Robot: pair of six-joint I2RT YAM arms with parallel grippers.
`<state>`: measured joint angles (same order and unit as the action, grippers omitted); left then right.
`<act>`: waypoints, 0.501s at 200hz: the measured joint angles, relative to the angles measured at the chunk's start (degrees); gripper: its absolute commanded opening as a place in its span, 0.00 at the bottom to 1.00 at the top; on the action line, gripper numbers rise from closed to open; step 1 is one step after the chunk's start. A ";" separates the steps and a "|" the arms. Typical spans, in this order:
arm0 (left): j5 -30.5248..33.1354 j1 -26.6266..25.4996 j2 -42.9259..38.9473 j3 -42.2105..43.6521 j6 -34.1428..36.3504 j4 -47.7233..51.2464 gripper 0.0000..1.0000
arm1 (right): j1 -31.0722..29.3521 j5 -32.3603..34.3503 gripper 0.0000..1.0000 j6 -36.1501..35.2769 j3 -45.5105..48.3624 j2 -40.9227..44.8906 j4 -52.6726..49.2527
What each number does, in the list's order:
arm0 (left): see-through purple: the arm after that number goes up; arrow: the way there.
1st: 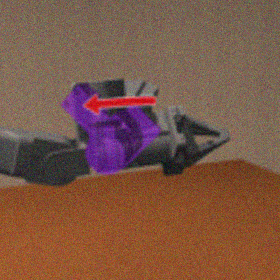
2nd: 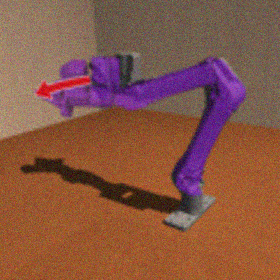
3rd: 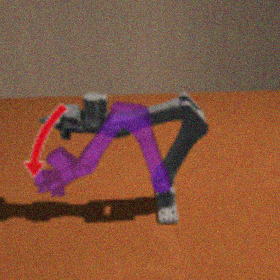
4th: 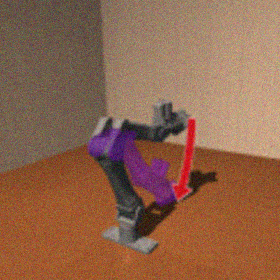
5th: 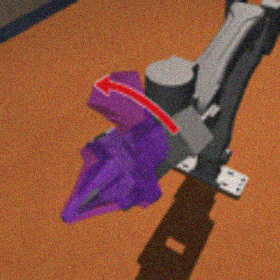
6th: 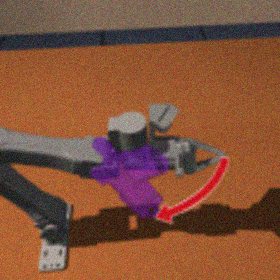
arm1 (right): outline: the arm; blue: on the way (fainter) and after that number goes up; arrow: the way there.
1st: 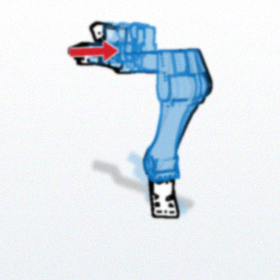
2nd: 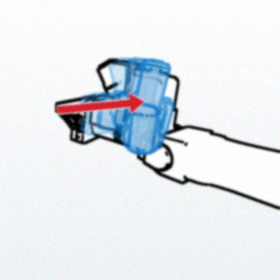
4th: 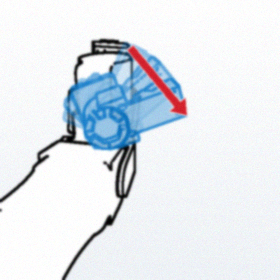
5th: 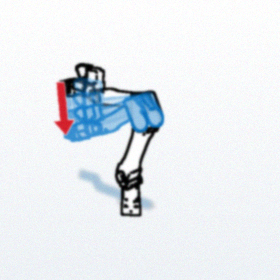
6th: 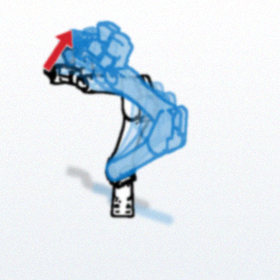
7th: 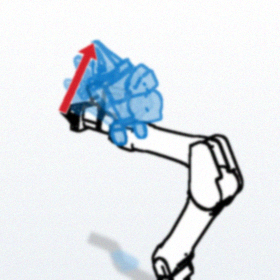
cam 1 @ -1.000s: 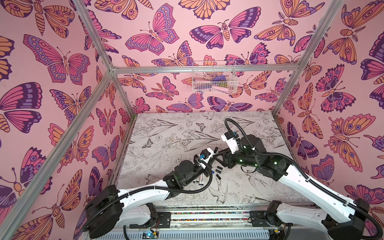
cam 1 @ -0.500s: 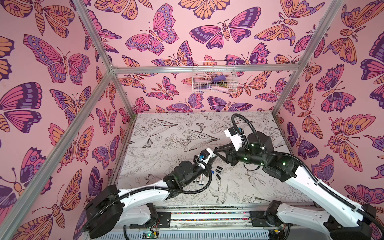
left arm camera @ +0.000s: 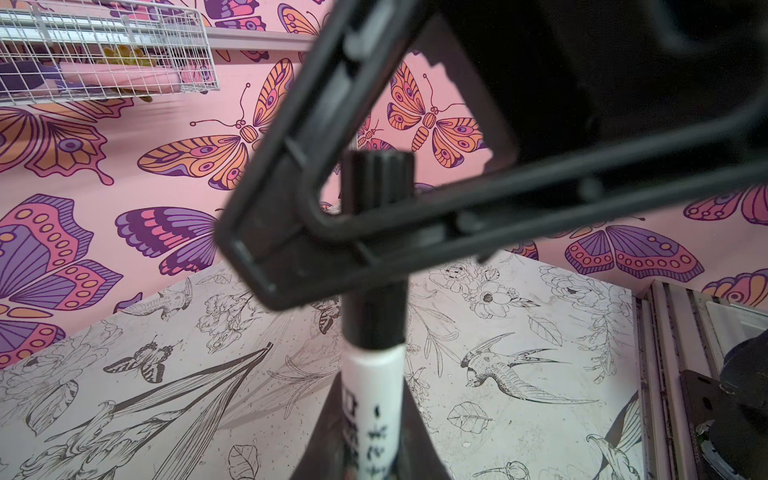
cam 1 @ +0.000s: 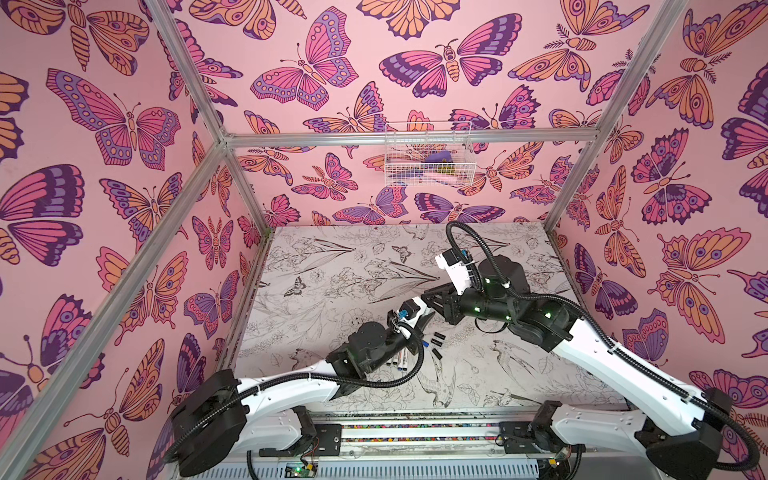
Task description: Insert the pens into the pen caps
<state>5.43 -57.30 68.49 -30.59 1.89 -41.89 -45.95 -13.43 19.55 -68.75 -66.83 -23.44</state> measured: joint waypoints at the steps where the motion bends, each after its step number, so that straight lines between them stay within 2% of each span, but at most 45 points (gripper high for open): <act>1: 0.02 0.00 0.00 0.00 0.02 0.00 0.00 | 0.00 0.02 0.12 -0.02 0.00 0.00 0.00; 100: 0.98 0.00 -0.02 0.02 1.33 1.70 0.00 | 0.87 -1.46 0.11 4.63 2.69 0.17 2.58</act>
<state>6.42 -57.30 68.47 -30.57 3.22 -40.18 -45.08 -14.90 24.18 -66.06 -66.65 -20.86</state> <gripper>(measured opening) 0.155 0.165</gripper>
